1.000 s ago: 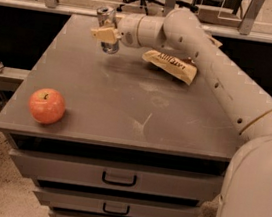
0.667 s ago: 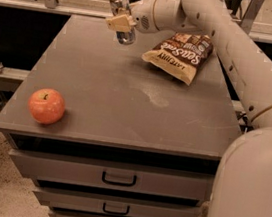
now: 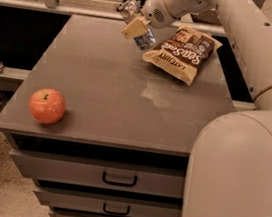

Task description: Knock redbull can over

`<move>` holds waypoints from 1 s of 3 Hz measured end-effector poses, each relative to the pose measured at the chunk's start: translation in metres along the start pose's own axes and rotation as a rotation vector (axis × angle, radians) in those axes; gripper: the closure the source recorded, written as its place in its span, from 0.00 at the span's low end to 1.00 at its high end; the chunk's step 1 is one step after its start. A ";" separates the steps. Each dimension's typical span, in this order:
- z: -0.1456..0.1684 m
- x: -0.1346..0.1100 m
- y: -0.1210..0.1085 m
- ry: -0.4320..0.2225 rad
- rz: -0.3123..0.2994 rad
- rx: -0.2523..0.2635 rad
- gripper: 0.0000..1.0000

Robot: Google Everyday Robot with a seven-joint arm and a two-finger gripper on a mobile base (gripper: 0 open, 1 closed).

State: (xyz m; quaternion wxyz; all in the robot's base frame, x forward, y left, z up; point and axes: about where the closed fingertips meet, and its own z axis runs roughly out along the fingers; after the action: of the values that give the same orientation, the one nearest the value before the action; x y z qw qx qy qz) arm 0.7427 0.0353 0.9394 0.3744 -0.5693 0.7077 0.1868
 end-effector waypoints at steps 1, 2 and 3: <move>0.006 0.030 0.025 0.156 -0.025 -0.120 1.00; 0.010 0.045 0.070 0.225 -0.031 -0.294 1.00; 0.022 0.048 0.109 0.262 -0.033 -0.419 0.82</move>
Offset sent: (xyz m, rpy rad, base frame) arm -0.1282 0.0054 -0.0684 -0.2506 0.4175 0.3817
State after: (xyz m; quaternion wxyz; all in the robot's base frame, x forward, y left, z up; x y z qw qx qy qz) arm 0.6433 0.0491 0.8723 0.1562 -0.6652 0.6868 0.2478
